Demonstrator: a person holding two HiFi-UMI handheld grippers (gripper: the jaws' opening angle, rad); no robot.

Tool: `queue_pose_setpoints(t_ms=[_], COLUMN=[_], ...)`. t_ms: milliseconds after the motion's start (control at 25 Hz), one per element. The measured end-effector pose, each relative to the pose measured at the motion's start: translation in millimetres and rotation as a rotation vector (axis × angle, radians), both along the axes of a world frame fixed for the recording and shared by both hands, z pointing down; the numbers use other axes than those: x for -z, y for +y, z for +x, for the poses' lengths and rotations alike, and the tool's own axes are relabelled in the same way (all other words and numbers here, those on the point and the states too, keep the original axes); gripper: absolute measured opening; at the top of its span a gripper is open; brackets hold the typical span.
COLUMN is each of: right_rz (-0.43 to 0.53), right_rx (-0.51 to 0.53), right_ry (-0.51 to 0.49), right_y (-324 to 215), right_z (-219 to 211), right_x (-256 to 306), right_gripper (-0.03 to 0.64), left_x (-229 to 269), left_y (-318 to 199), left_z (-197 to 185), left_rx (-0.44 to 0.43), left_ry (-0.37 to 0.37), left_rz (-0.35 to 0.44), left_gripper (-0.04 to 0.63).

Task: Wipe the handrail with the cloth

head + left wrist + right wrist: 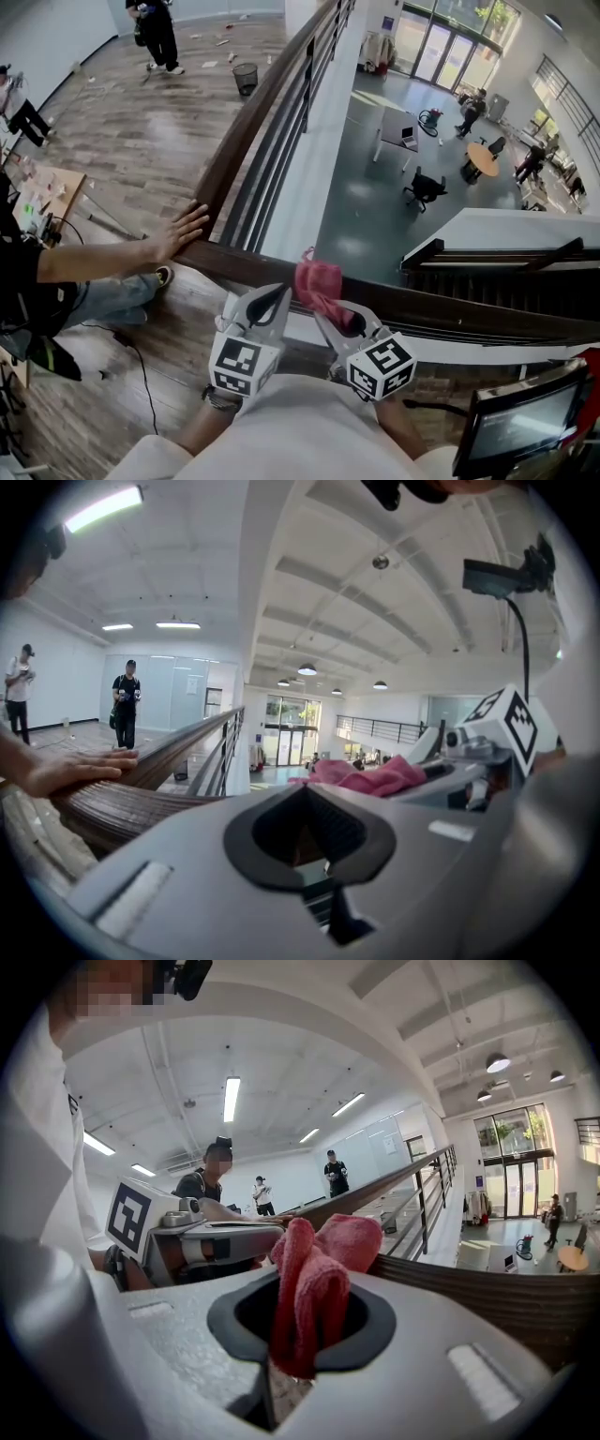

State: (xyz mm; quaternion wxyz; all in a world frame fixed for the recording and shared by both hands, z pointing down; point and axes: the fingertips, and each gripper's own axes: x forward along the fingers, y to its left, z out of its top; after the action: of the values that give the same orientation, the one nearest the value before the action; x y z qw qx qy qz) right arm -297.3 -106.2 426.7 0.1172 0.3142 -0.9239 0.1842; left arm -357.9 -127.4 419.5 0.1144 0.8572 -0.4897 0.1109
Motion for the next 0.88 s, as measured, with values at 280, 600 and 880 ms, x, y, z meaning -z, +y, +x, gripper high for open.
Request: queue_pose_setpoints(t_ms=[280, 600, 880], right_rz=[-0.002, -0.006, -0.009], right_rx=[0.02, 0.047, 0.062], right_ry=[0.001, 0.001, 0.006], right_y=[0, 2, 2], right_z=[-12, -21, -28], right_x=[1, 3, 0], right_gripper=[0.061, 0.061, 0.061], left_x=[-2, 0, -3], left_y=[3, 5, 6], left_z=[-13, -21, -29], left_rx=[0.021, 0.042, 0.065], left_ry=[-0.01, -0.007, -0.007], left_rz=[-0.017, -0.015, -0.021], left_gripper=[0.006, 0.006, 0.006])
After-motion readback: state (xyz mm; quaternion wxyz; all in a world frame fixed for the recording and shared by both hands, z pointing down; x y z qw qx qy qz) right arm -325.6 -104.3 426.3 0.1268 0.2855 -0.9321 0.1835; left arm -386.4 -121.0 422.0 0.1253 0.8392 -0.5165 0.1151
